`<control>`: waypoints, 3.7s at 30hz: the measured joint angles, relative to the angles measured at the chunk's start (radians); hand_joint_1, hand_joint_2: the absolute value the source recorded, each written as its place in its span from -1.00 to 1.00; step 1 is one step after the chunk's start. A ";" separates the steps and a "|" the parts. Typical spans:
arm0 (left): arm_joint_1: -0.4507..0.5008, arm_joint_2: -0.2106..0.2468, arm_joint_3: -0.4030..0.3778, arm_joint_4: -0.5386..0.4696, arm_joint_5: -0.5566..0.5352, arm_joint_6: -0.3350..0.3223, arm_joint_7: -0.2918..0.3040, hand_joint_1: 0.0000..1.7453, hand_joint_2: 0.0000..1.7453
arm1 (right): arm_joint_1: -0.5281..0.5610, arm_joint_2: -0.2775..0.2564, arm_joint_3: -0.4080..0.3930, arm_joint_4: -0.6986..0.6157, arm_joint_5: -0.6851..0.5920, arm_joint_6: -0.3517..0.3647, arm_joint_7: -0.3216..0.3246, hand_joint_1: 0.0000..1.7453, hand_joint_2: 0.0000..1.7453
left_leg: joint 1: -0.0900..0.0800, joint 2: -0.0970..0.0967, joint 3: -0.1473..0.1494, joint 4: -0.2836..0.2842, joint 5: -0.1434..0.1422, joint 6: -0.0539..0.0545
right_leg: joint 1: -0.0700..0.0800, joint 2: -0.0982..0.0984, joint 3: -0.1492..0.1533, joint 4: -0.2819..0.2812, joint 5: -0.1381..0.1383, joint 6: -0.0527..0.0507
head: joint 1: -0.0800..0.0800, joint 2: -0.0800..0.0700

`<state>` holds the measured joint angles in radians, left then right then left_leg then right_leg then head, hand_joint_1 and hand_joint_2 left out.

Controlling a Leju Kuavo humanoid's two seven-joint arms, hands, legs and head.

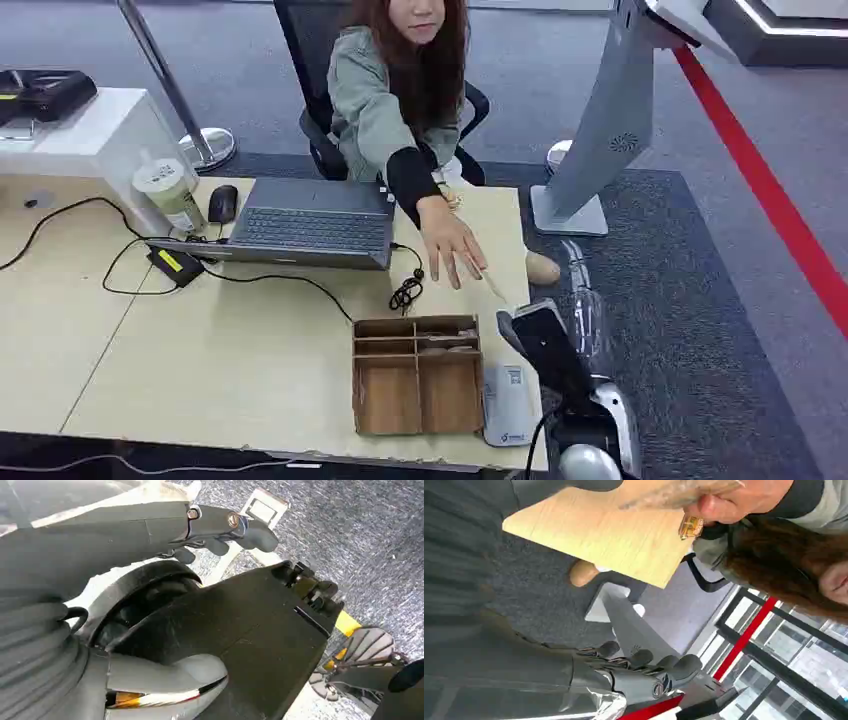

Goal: Pass the card to the sensor for recognition and then transmit it.

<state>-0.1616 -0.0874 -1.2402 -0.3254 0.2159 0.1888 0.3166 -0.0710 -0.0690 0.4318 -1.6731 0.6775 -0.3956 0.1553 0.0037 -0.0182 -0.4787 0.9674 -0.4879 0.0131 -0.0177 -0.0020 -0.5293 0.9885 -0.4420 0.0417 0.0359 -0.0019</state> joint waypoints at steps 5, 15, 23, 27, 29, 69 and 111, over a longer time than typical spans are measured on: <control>0.000 0.002 -0.001 -0.001 -0.011 -0.002 0.000 -1.00 1.00 | -0.021 0.007 0.000 0.020 -0.001 0.004 0.007 -1.00 1.00 | 0.000 0.000 0.000 0.000 0.000 0.000 | 0.000 0.000 0.000 0.000 0.000 0.000 | 0.000 0.000; -0.002 0.005 -0.012 -0.003 -0.027 -0.004 -0.001 -1.00 1.00 | -0.051 0.024 -0.007 0.075 -0.011 -0.003 0.015 0.78 1.00 | 0.000 0.000 0.000 0.000 0.000 0.000 | 0.000 0.000 0.000 0.000 0.000 0.000 | -0.001 0.000; -0.005 0.005 -0.017 -0.003 -0.038 -0.012 -0.002 -1.00 1.00 | -0.092 0.024 -0.005 0.093 -0.017 0.002 0.033 1.00 1.00 | 0.000 0.000 0.000 0.000 0.000 0.000 | 0.000 0.000 0.000 0.000 0.000 0.000 | 0.000 0.000; -0.005 0.006 -0.018 -0.003 -0.038 -0.013 -0.003 -1.00 1.00 | -0.105 0.026 0.001 0.100 -0.011 0.004 0.039 1.00 1.00 | 0.000 0.000 0.000 0.000 0.000 0.000 | 0.000 0.000 0.000 0.000 0.000 0.000 | 0.000 0.000; -0.005 0.006 -0.018 -0.003 -0.039 -0.013 -0.003 -1.00 1.00 | -0.111 0.027 0.003 0.104 -0.010 0.005 0.039 1.00 1.00 | 0.000 0.000 0.000 0.000 0.000 0.000 | 0.000 0.000 0.000 0.000 0.000 0.000 | 0.000 0.000; 0.009 -0.021 0.052 -0.002 0.053 0.041 0.027 -1.00 1.00 | 0.356 0.038 -0.044 -0.021 -0.370 -0.219 -0.364 1.00 1.00 | 0.000 0.000 0.000 0.000 -0.001 0.000 | 0.000 0.000 0.000 -0.001 0.000 0.000 | 0.000 0.000; 0.014 -0.024 0.061 -0.001 0.039 0.051 0.017 -1.00 1.00 | 0.267 0.141 -0.056 0.413 -0.492 -0.245 -0.492 1.00 1.00 | 0.000 0.001 0.000 0.000 -0.001 0.000 | 0.000 0.000 0.000 -0.001 0.000 0.000 | 0.000 0.000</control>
<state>-0.1473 -0.1118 -1.1791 -0.3265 0.2552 0.2399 0.3334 0.1961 0.0717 0.3758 -1.2600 0.1854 -0.6409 -0.3364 0.0036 -0.0177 -0.4787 0.9672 -0.4885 0.0131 -0.0177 -0.0019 -0.5297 0.9880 -0.4424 0.0414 0.0355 -0.0019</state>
